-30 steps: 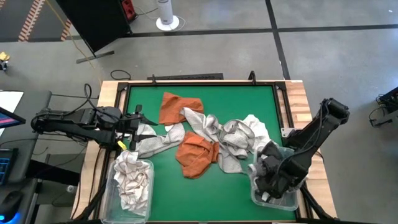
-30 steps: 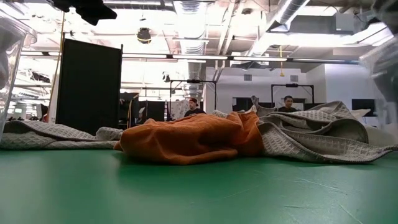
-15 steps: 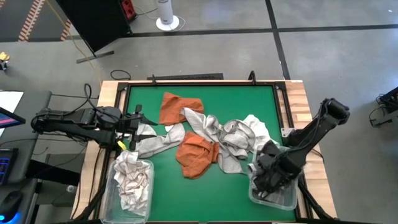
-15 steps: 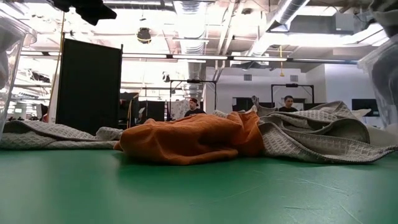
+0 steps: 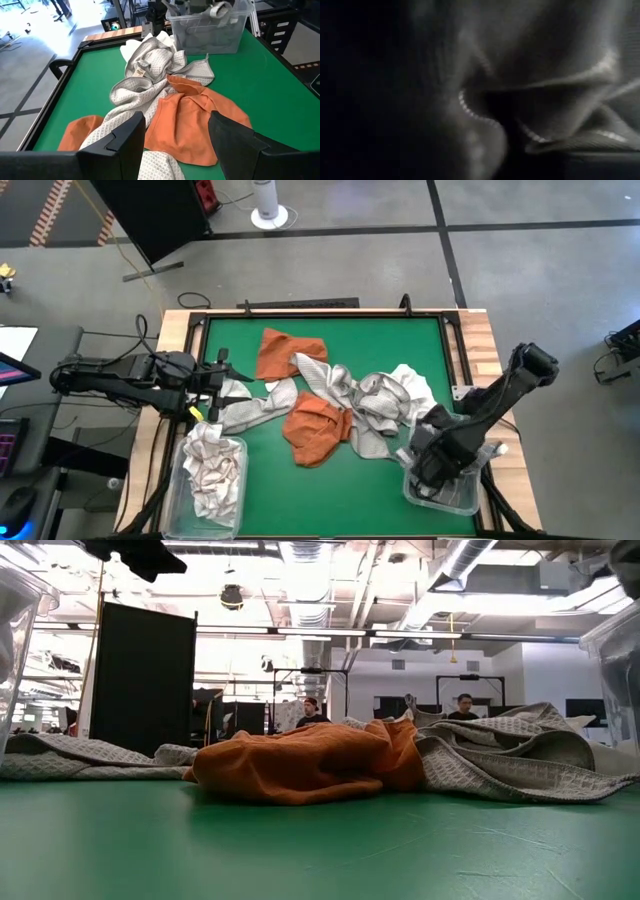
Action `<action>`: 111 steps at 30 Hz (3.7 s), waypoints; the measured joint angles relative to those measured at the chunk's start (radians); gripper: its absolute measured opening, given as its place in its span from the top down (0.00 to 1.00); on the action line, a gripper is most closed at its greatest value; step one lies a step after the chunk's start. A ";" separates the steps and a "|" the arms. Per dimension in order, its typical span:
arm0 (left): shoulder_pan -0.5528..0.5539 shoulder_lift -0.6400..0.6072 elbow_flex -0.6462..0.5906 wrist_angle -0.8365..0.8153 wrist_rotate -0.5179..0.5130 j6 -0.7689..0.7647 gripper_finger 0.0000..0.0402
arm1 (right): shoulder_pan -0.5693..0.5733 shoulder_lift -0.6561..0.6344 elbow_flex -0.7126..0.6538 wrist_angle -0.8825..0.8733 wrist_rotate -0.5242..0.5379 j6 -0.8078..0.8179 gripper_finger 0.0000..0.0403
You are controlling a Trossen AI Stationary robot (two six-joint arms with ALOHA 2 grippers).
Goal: Sort towels by color in basket
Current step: Put the gray squared towel into the right transparent bin, then put the gray towel into the left transparent bin
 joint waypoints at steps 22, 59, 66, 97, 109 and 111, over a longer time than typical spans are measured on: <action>0.000 0.000 0.000 0.012 0.000 -0.001 0.48 | 0.076 0.017 -0.024 0.085 0.034 0.073 0.43; 0.000 0.001 0.000 0.034 -0.006 0.014 0.48 | -0.069 -0.281 0.349 -0.289 0.348 0.155 0.40; 0.000 0.001 0.000 0.070 -0.010 0.026 0.48 | -0.331 -0.207 0.368 -0.222 0.422 -0.113 0.40; 0.000 0.028 0.000 0.082 -0.010 0.007 0.48 | -0.775 0.514 0.368 0.114 0.120 -0.961 0.45; 0.000 0.040 0.000 0.076 -0.010 -0.018 0.48 | -0.788 0.453 0.367 0.077 0.081 -0.966 0.93; 0.000 0.040 0.000 0.076 -0.010 -0.018 0.48 | -0.788 0.406 0.375 0.048 0.082 -0.942 0.93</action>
